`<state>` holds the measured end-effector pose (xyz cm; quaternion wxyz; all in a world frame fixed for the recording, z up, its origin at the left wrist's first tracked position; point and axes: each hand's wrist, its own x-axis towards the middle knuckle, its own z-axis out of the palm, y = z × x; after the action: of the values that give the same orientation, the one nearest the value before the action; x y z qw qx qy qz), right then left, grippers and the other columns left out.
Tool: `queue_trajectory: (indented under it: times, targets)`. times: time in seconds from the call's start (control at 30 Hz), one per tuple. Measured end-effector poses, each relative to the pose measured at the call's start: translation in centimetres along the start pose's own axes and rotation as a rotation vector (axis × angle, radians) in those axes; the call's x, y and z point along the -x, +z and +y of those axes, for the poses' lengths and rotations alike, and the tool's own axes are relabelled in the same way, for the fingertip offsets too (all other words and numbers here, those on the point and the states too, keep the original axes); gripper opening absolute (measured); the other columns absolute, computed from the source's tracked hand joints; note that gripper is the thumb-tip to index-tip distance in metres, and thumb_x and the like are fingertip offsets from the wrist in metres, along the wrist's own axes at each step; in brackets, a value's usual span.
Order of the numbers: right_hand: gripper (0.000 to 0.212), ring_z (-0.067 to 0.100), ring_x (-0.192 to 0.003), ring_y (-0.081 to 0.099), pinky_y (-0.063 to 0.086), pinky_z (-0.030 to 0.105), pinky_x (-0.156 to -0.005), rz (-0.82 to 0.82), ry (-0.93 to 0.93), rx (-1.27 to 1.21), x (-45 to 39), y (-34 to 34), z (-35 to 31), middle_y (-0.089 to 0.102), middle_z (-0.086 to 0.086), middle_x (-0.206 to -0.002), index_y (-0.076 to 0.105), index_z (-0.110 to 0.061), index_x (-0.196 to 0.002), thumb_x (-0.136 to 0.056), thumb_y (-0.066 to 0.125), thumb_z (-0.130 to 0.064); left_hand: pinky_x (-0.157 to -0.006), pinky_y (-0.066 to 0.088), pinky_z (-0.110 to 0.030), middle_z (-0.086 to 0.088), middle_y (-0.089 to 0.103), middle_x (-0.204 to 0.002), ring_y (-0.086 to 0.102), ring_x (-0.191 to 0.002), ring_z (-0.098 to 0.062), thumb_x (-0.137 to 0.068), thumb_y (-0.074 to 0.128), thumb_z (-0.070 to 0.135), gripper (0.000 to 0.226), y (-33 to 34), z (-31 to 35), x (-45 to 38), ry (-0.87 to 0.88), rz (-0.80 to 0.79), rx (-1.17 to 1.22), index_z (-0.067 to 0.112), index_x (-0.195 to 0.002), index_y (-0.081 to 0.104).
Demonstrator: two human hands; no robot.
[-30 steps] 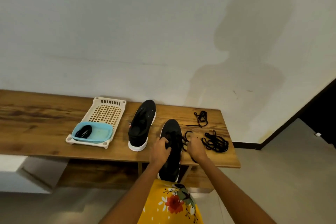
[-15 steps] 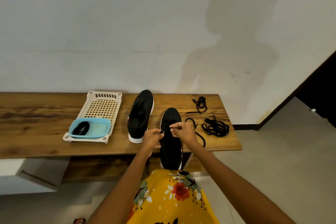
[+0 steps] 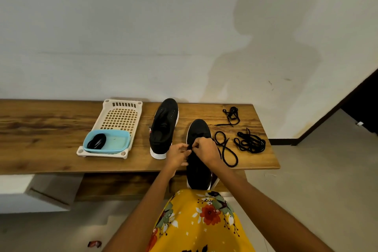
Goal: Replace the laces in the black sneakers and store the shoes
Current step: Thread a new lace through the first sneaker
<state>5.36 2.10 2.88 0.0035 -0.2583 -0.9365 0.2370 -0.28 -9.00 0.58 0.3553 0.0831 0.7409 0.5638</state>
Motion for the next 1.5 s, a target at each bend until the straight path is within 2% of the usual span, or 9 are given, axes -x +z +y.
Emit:
queue_trajectory:
  times: [0.5,0.7,0.83,0.9,0.97,1.07,1.17,1.3,1.5]
  targets:
    - [0.011,0.033,-0.079,0.059,0.032,0.033,-0.059,-0.112,-0.343,0.269,-0.1,-1.6,-0.5,0.064,0.014,-0.088,0.046,-0.009,-0.097,-0.089,0.045,-0.002,-0.056,0.056,-0.025,-0.014,0.067,-0.095,0.068,-0.071,-0.019,-0.097,0.049,0.014,0.014,-1.1,1.0,-1.6,0.106,-0.128,-0.264,0.010,-0.097,0.062]
    - [0.022,0.028,-0.082,0.060,0.043,0.035,-0.066,-0.188,-0.149,-0.027,-1.3,-1.2,0.2,0.055,0.004,-0.082,0.042,-0.016,-0.089,-0.083,0.058,-0.002,-0.057,0.055,-0.034,-0.006,0.065,-0.084,0.065,-0.064,-0.017,-0.095,0.052,0.014,0.008,-1.4,0.1,-2.2,0.123,-0.112,-0.190,0.016,-0.091,0.059]
    - [0.031,0.012,-0.079,0.058,0.050,0.021,-0.068,-0.273,0.020,-0.292,-1.5,-1.8,1.2,0.055,-0.004,-0.084,0.049,-0.010,-0.110,-0.084,0.061,0.000,-0.052,0.042,-0.023,0.001,0.056,-0.078,0.053,-0.063,-0.012,-0.097,0.047,0.018,0.009,0.4,0.0,-1.8,0.190,-0.011,-0.376,0.018,-0.089,0.053]
    - [0.038,0.017,-0.089,0.060,0.055,0.029,-0.078,-0.272,0.055,-0.375,-1.7,-1.7,1.4,0.056,0.003,-0.098,0.050,-0.008,-0.121,-0.085,0.060,-0.001,-0.061,0.039,-0.028,0.001,0.052,-0.084,0.050,-0.072,-0.015,-0.097,0.042,0.017,0.010,1.1,0.2,-1.9,0.224,0.084,-0.503,0.019,-0.089,0.047]
    - [0.037,0.020,-0.092,0.062,0.056,0.031,-0.075,-0.234,-0.005,-0.354,-1.7,-1.9,1.2,0.057,0.009,-0.109,0.055,-0.008,-0.124,-0.088,0.061,-0.010,-0.072,0.042,-0.035,0.000,0.047,-0.091,0.051,-0.083,-0.020,-0.097,0.040,0.015,0.010,1.3,0.7,-2.0,0.246,0.149,-0.458,0.016,-0.088,0.044]
    - [0.017,0.012,-0.070,0.057,0.052,0.031,-0.068,-0.190,-0.164,-0.167,-1.6,-2.6,0.5,0.057,-0.001,-0.080,0.069,-0.006,-0.098,-0.091,0.060,-0.019,-0.082,0.046,-0.040,-0.003,0.045,-0.092,0.052,-0.089,-0.025,-0.097,0.041,0.013,0.012,1.4,1.8,-1.9,0.326,0.152,-0.368,0.013,-0.086,0.044]
    - [0.026,0.011,-0.060,0.052,0.048,0.031,-0.061,-0.065,-0.163,-0.199,-1.6,-3.6,-0.6,0.053,0.002,-0.069,0.068,0.000,-0.082,-0.092,0.060,-0.023,-0.074,0.046,-0.024,-0.004,0.049,-0.091,0.051,-0.084,-0.017,-0.098,0.040,0.011,0.010,0.9,3.3,-0.8,0.368,0.172,-0.168,0.011,-0.091,0.046]
    - [0.022,0.011,-0.061,0.058,0.049,0.025,-0.064,0.009,-0.166,-0.547,-1.5,-8.3,-3.7,0.062,0.002,-0.065,0.065,-0.016,-0.069,-0.090,0.063,-0.023,-0.070,0.045,-0.009,0.003,0.055,-0.101,0.054,-0.091,-0.005,-0.099,0.037,0.007,0.019,0.4,4.1,0.6,0.250,0.060,0.049,0.009,-0.114,0.049]
    - [0.014,0.014,-0.070,0.067,0.058,0.025,-0.071,0.143,-0.248,-0.975,-0.8,-17.2,-8.0,0.070,0.007,-0.083,0.071,-0.006,-0.094,-0.089,0.064,-0.017,-0.078,0.042,-0.020,-0.008,0.065,-0.103,0.060,-0.095,-0.019,-0.095,0.050,0.009,0.021,1.9,3.3,1.1,0.233,0.093,-0.146,0.000,-0.109,0.063]
